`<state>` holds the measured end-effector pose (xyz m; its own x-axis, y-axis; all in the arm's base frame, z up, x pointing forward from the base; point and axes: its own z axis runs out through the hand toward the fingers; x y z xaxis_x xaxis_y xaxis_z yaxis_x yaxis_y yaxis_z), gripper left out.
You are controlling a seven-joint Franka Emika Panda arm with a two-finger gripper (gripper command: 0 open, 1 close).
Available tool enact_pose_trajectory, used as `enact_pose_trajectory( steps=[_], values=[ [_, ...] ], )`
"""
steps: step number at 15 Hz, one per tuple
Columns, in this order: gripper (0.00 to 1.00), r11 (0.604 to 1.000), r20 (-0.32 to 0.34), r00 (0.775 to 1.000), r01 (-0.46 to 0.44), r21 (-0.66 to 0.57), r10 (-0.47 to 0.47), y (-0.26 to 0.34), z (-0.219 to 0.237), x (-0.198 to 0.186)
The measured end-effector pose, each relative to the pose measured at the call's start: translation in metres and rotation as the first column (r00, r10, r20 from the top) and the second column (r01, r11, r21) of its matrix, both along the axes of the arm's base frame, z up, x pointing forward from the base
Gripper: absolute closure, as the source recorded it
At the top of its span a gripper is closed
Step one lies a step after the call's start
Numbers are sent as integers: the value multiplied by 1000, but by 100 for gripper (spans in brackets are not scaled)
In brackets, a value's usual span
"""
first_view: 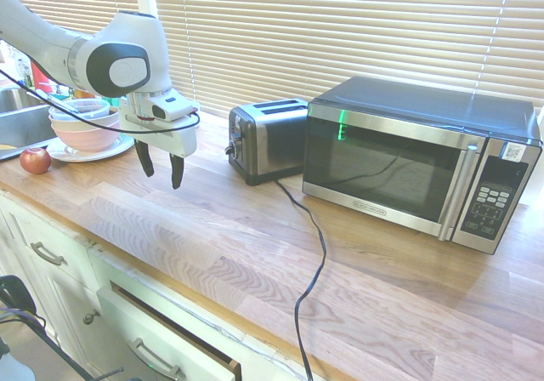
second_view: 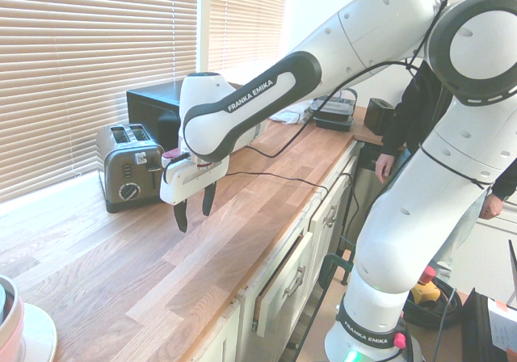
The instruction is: Press the toaster
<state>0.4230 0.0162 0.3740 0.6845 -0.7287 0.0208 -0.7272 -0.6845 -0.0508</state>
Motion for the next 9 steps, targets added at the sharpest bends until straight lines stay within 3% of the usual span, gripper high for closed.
enact_pose_trajectory(
  steps=[5,9],
  values=[
    [0,999,27,1000,-4,-40,5,-14,5,5],
    [0,994,75,995,-59,-96,66,-6,22,18]
  ],
)
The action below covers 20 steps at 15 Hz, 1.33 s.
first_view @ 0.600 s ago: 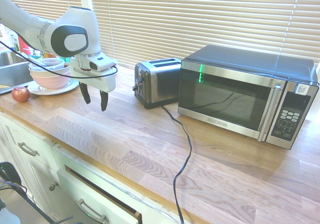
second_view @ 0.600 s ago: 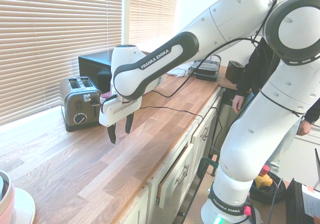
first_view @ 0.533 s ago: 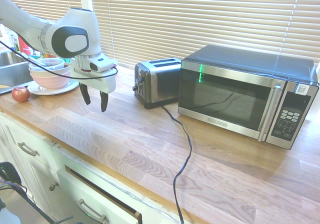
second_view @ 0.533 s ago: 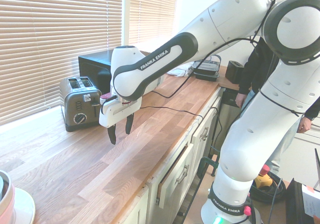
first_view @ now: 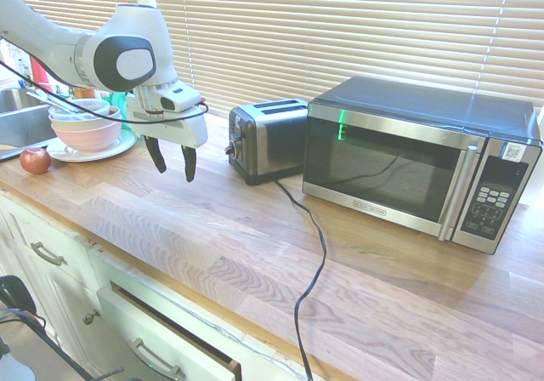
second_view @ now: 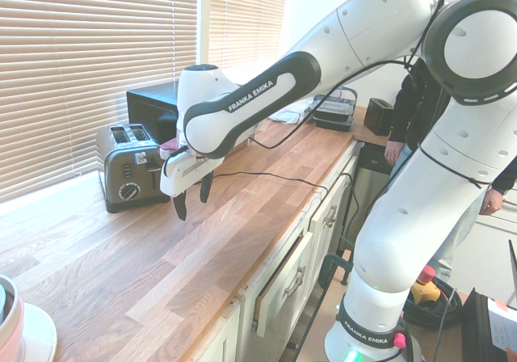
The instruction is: Press the toaster
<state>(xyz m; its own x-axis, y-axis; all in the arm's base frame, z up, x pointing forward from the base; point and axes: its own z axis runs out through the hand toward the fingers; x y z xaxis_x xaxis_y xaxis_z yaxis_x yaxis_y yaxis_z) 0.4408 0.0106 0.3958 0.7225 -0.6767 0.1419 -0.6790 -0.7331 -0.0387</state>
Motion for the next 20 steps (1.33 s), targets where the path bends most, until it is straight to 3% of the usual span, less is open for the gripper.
enact_pose_trajectory(
  steps=[4,10,13,17,20],
  values=[
    [0,999,53,998,-34,-11,34,13,21,29],
    [0,999,149,989,0,-39,6,1,60,65],
    [0,999,244,970,16,-30,-8,2,76,73],
    [0,999,372,927,42,-3,-38,-13,82,88],
    [0,999,407,912,53,-1,-48,-39,73,116]
  ],
)
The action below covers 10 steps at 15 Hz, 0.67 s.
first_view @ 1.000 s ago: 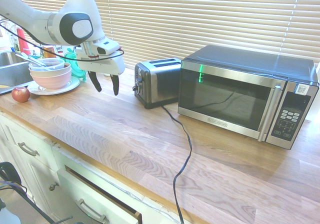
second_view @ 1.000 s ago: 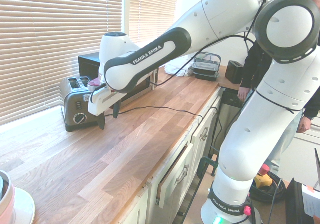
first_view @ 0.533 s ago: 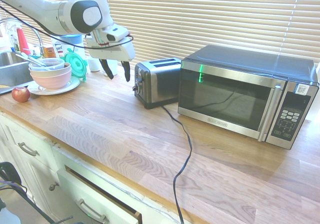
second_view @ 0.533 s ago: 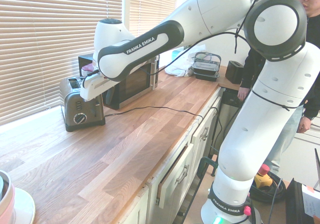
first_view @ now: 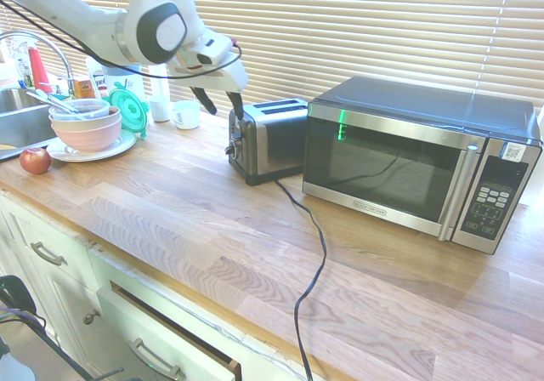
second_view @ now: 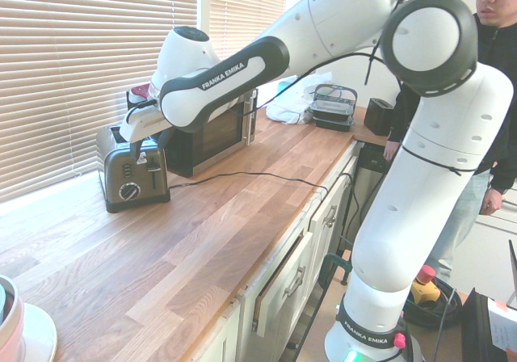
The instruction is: Press the toaster
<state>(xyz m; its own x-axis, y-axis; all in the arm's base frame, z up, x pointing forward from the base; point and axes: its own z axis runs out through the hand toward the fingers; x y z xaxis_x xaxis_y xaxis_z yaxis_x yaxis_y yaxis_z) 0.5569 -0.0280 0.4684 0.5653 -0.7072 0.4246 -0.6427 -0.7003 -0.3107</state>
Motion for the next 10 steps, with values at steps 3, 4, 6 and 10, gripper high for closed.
enact_pose_trajectory(
  steps=[3,4,6,10],
  values=[
    [0,999,-1,999,-47,-26,47,13,0,4],
    [0,997,-1,998,-65,-33,65,21,-1,3],
    [0,995,-32,995,-96,-29,95,40,-15,-7],
    [0,995,-52,994,-97,-25,96,42,-28,-19]
  ],
)
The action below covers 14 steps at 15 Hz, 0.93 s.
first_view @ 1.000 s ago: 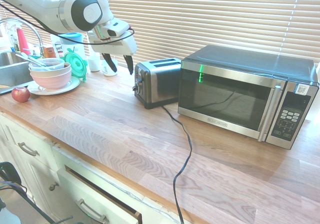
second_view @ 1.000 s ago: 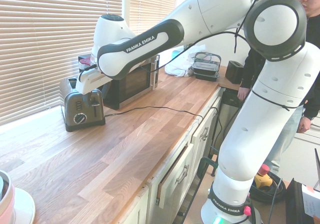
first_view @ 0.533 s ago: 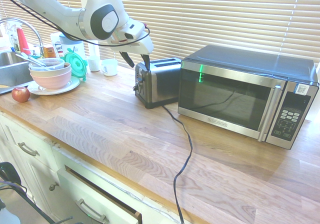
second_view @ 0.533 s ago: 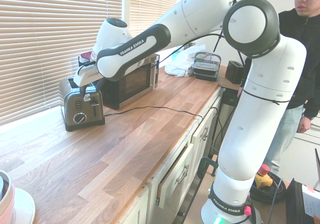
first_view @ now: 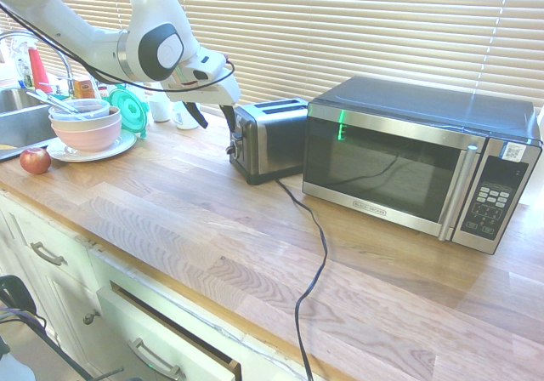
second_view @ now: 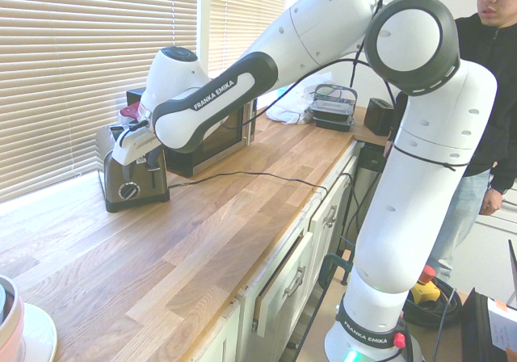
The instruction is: Press the toaster
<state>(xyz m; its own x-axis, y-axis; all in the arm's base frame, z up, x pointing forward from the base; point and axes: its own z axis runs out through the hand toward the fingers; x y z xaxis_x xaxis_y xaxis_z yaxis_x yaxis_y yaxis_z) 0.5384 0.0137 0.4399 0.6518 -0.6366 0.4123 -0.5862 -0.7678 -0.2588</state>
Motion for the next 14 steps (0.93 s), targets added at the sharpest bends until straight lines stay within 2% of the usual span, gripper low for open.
enact_pose_trajectory(
  steps=[1,2,5,14],
  values=[
    [0,1000,12,1000,4,0,-4,-2,7,-3],
    [100,1000,24,1000,8,0,-8,-4,14,-8],
    [100,1000,43,999,11,-1,-11,-6,30,-21],
    [100,1000,24,1000,6,-16,-6,-20,24,-20]
  ],
)
